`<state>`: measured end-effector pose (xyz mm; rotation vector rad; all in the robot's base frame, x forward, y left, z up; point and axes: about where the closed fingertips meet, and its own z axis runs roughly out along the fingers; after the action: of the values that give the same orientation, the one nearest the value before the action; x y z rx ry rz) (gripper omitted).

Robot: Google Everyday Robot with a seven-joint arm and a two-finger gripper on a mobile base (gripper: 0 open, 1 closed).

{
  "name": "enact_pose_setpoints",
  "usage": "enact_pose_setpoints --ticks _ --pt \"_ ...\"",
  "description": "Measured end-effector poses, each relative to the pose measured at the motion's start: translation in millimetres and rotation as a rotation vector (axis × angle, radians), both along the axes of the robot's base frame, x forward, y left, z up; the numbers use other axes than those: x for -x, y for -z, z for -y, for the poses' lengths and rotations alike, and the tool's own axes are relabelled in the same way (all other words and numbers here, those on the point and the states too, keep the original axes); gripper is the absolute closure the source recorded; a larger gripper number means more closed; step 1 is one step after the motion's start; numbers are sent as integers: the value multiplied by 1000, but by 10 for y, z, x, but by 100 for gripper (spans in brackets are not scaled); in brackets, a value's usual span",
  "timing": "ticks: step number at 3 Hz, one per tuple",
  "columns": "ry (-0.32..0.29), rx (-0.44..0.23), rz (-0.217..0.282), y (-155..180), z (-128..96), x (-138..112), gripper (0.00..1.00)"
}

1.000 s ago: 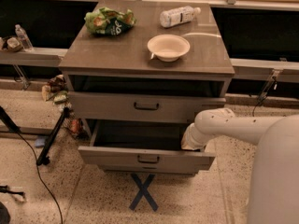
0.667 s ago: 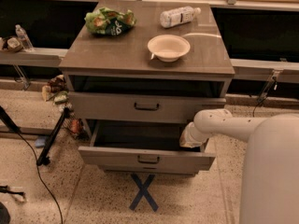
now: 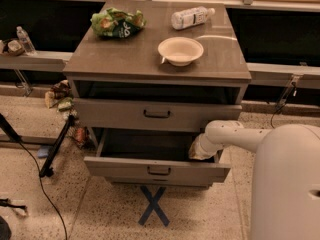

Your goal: Open middle drawer

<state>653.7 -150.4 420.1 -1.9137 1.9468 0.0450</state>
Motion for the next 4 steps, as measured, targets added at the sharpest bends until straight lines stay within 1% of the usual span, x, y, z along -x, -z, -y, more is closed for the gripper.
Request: enact_pose_setpoints --ticks 1,2,3,4 --pt "-4 -26 -42 143 -83 139 100" --pt "-14 -90 -138 117 -224 513 100" --pt "-18 -146 -235 34 -325 836 100" --pt "6 -239 -329 -43 -565 1250 100"
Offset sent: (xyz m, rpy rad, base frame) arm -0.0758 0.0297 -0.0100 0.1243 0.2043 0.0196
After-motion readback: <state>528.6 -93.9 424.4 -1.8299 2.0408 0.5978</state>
